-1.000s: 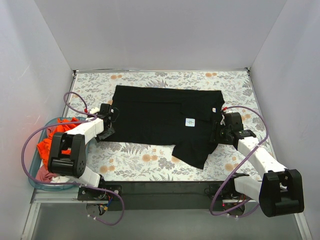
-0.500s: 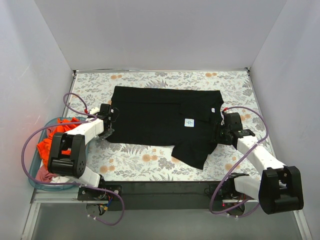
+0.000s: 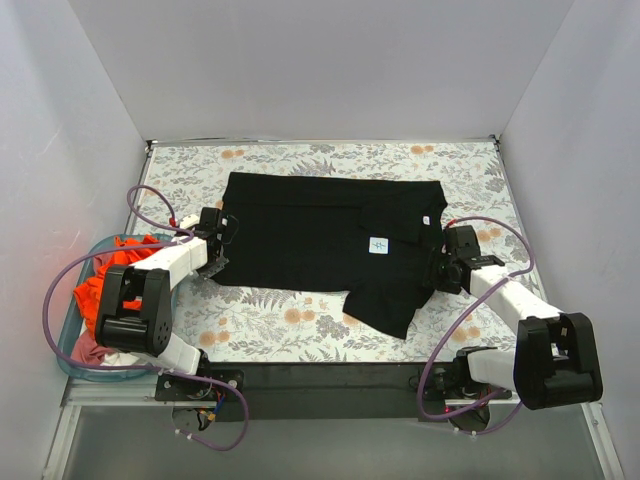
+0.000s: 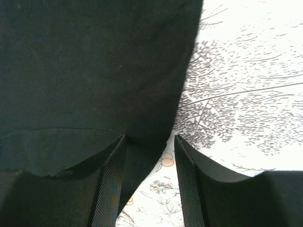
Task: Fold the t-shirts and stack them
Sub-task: Fold the tshirt
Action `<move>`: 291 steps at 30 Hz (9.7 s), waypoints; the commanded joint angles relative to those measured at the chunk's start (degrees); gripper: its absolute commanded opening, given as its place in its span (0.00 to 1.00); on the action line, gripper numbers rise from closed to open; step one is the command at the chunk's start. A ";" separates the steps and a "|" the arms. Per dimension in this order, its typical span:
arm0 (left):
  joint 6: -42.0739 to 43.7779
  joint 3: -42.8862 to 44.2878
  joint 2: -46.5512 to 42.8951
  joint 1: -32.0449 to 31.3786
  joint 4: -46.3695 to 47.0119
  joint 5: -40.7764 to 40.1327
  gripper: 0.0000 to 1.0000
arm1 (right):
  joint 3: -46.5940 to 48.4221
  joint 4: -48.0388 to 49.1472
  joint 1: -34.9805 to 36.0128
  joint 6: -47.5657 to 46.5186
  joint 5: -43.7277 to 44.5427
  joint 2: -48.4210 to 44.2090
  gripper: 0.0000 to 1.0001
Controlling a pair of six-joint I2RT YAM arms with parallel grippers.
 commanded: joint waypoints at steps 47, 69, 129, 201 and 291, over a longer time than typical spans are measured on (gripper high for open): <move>-0.85 19.56 3.32 1.11 -12.22 -0.83 0.00 | 15.56 -8.32 -8.66 -4.92 -3.55 4.94 0.01; 1.17 28.97 17.04 1.81 -5.10 -2.32 0.00 | 31.03 -5.94 -9.19 -5.72 -2.41 20.86 0.01; -4.71 9.82 2.01 2.17 3.60 11.30 0.69 | -1.22 28.42 -31.07 11.34 -30.10 10.31 0.52; -5.95 12.71 5.72 3.48 -1.49 10.07 0.69 | 14.42 4.19 -24.41 -3.43 -7.96 9.62 0.55; 3.72 5.03 -8.28 -4.07 4.31 11.48 0.85 | 51.55 0.82 -1.97 -8.80 2.00 36.62 0.50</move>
